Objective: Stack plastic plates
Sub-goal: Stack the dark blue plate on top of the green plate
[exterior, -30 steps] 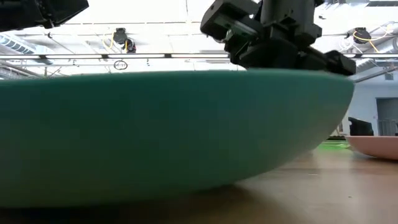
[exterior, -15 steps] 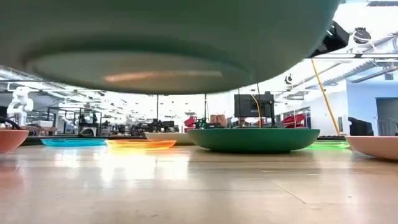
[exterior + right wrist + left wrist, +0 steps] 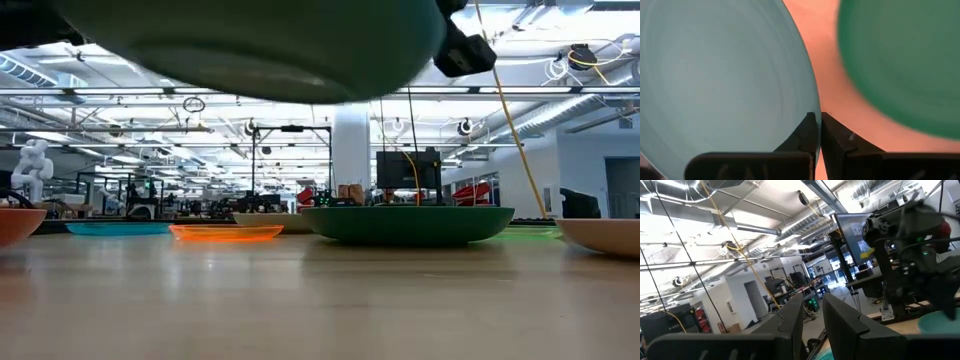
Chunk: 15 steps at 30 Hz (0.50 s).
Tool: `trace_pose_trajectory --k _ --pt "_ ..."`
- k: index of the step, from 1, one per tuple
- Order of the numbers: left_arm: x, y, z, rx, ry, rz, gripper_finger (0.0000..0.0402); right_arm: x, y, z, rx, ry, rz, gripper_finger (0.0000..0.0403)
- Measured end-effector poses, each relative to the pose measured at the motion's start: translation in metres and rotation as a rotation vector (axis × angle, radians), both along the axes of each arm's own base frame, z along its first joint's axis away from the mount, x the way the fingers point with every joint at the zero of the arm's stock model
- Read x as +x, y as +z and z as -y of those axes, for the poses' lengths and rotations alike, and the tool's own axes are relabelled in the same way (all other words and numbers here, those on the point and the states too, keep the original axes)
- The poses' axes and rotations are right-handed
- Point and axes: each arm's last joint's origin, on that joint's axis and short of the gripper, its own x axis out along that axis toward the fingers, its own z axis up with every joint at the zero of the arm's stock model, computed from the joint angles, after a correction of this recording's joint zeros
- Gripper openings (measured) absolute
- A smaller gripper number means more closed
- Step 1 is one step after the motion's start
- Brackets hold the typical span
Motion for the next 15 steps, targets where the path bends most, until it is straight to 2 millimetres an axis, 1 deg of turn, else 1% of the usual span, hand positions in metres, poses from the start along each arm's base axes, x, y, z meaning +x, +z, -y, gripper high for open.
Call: trace_pose_trajectory --k 5,9,12,15 --pt "0.000 0.000 0.000 -0.002 -0.001 0.001 0.0081 -0.009 -0.003 0.027 -0.002 0.043 -0.130 0.0004" --pt "0.000 0.000 0.000 -0.002 -0.001 0.001 0.0081 -0.013 0.000 0.047 0.036 0.081 -0.164 0.0004" --pt "0.000 0.000 0.000 -0.002 -0.002 0.001 0.0081 -0.017 0.008 0.061 0.043 0.099 -0.133 0.0004" --pt "0.000 0.000 0.000 -0.003 -0.002 0.000 0.0081 -0.028 0.018 0.075 0.021 0.109 -0.121 0.0004"
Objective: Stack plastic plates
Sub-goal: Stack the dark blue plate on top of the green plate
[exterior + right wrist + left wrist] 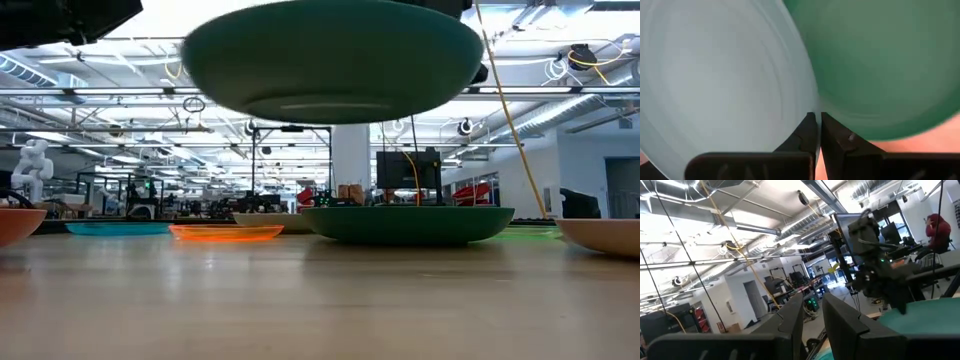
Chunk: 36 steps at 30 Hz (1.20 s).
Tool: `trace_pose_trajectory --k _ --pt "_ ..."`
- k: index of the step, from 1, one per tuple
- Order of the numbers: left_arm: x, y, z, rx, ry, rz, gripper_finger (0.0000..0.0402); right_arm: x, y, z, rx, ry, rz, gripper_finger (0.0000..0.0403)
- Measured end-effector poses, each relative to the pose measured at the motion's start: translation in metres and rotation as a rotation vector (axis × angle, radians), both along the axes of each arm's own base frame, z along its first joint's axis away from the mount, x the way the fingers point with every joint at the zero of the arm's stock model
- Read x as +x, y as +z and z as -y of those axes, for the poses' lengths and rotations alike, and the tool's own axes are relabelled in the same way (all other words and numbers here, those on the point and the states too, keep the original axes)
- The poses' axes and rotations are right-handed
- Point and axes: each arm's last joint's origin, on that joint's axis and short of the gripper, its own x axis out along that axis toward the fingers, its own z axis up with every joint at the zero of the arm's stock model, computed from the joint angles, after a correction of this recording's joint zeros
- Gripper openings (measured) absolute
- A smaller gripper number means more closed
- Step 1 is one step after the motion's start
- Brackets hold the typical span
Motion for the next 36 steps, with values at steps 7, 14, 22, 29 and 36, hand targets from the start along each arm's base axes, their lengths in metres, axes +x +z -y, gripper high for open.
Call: trace_pose_trajectory --k 7,14,22,29,36 --pt "0.000 0.000 0.000 -0.006 -0.003 0.002 0.0081 -0.019 0.017 0.032 -0.048 0.013 0.034 0.0004" --pt "0.000 0.000 0.000 -0.008 -0.004 0.003 0.0081 -0.027 0.017 0.066 -0.079 0.048 0.039 0.0004" --pt "0.000 0.000 0.000 -0.007 -0.003 -0.001 0.0081 -0.043 -0.009 0.100 -0.040 0.066 0.029 0.0004" --pt "0.000 0.000 0.000 -0.007 -0.003 -0.001 0.0081 -0.063 -0.063 0.127 0.048 0.024 0.068 0.0004" --pt "0.000 -0.001 0.000 -0.006 -0.003 -0.005 0.0081 -0.088 -0.094 0.141 0.075 -0.047 0.008 0.0005"
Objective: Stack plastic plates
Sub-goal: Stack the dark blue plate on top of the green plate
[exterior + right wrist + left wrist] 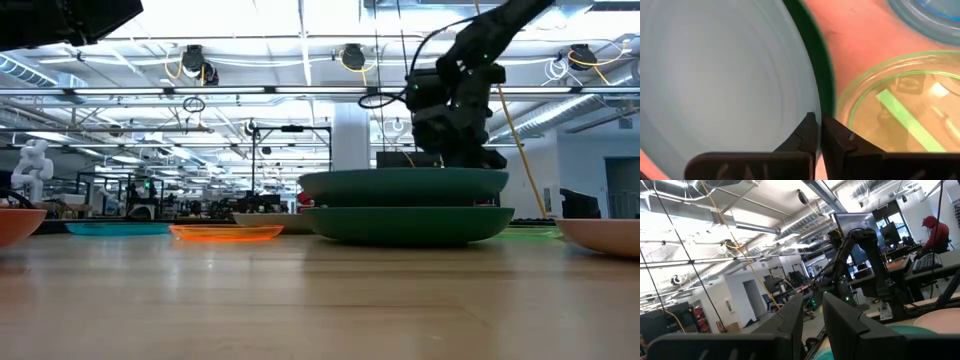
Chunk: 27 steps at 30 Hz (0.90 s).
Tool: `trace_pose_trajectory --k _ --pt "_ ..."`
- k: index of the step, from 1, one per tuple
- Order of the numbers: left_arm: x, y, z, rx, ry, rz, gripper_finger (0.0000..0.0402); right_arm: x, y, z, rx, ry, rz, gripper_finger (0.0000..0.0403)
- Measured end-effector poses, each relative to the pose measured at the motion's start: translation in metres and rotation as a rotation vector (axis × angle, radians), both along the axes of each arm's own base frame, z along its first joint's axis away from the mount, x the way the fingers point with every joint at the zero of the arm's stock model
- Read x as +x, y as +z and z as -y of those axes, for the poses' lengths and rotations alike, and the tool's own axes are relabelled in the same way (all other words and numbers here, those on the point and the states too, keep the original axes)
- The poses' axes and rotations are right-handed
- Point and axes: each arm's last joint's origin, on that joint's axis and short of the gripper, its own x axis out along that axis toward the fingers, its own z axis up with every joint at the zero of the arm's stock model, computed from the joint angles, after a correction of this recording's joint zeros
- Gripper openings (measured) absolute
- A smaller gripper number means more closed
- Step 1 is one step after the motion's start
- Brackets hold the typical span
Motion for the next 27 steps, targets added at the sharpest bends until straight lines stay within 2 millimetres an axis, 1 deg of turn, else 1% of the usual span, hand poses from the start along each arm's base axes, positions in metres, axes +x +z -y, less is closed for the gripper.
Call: trace_pose_trajectory --k 5,16,19,27 --pt "0.0000 0.0000 0.0000 0.000 0.000 0.000 0.0081 -0.0009 -0.0016 0.0059 -0.022 -0.019 0.028 0.0011" --pt "0.0000 -0.0001 0.0000 0.000 0.001 -0.001 0.0081 -0.0010 -0.0016 0.0056 -0.027 -0.003 0.028 0.0018" --pt "0.0000 -0.0001 0.0000 0.000 0.000 -0.001 0.0081 -0.0012 -0.0017 0.0055 -0.019 -0.016 0.024 0.0033" --pt "0.0000 -0.0001 0.0000 0.000 0.001 -0.001 0.0081 -0.0012 -0.0016 0.0056 -0.012 -0.042 0.019 0.0098"
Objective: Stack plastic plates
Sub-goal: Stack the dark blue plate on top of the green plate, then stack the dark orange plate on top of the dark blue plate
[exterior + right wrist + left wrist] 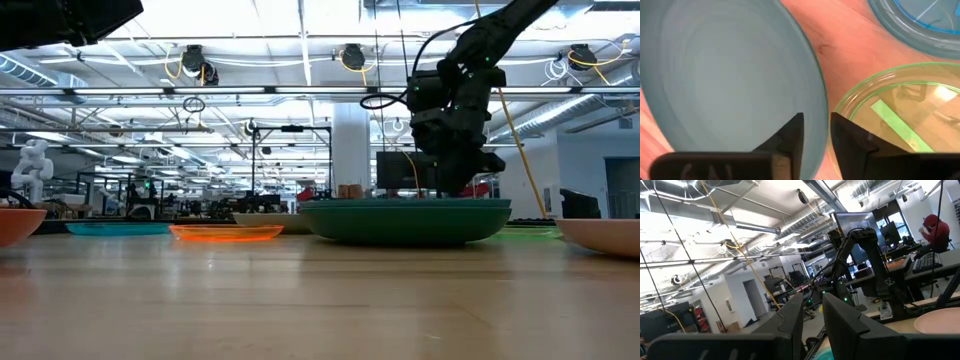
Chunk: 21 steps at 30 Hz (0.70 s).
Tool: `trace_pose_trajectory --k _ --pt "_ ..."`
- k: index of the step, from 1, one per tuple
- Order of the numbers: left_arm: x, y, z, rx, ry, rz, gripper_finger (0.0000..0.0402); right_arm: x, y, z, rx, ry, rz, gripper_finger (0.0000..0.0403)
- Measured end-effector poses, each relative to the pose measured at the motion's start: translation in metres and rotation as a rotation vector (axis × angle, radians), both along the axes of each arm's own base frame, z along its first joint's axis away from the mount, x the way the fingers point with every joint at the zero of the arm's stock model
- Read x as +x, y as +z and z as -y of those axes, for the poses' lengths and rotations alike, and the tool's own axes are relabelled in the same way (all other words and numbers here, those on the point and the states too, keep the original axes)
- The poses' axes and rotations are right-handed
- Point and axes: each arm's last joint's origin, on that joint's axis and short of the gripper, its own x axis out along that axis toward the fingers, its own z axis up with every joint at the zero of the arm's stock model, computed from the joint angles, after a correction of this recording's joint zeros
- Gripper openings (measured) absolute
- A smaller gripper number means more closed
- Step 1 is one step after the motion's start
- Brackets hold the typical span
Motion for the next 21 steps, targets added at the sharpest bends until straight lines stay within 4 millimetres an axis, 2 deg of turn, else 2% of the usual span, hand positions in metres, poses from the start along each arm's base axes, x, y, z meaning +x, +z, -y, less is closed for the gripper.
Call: trace_pose_trajectory --k 7,12,16,21 --pt "0.000 0.000 0.000 -0.001 0.002 0.000 0.0081 -0.002 0.005 -0.001 -0.042 -0.038 -0.015 0.0125" --pt "0.000 0.000 0.000 -0.001 0.003 -0.002 0.0081 -0.002 0.022 -0.009 -0.072 -0.080 0.052 0.0122" --pt "0.000 0.000 0.000 -0.001 0.003 -0.001 0.0081 0.004 0.039 -0.025 -0.147 -0.100 0.124 0.0121" --pt "0.000 0.000 0.000 -0.001 0.002 -0.001 0.0081 0.013 0.057 -0.054 -0.198 -0.098 0.208 0.0121"
